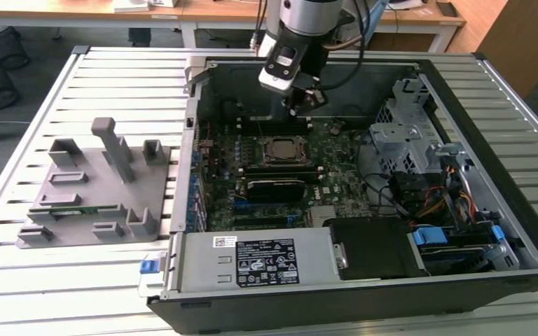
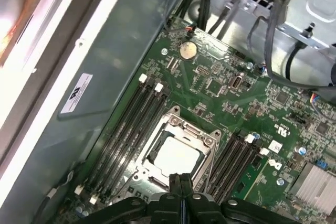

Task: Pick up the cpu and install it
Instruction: 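Install the first cpu locking lever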

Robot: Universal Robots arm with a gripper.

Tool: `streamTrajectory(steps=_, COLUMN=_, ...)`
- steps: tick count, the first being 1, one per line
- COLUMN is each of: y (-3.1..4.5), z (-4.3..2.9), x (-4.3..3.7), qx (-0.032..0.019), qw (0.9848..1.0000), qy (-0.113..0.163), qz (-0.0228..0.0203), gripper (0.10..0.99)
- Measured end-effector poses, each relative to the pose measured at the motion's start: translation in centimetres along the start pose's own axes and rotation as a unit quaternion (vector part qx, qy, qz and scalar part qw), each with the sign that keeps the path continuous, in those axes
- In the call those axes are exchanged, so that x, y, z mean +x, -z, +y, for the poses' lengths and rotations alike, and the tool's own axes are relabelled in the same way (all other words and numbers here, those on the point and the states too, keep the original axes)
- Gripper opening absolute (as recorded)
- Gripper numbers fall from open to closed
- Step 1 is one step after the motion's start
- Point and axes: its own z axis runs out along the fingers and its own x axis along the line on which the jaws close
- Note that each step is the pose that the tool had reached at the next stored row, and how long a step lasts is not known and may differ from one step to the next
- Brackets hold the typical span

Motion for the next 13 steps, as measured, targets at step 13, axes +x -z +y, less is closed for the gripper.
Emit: streamTrajectory(steps=13, y=0.00, z=0.00, x=0.00, qx=0.0052, qw=0.9931, qy=0.117, qz=-0.0007, gripper=0.106)
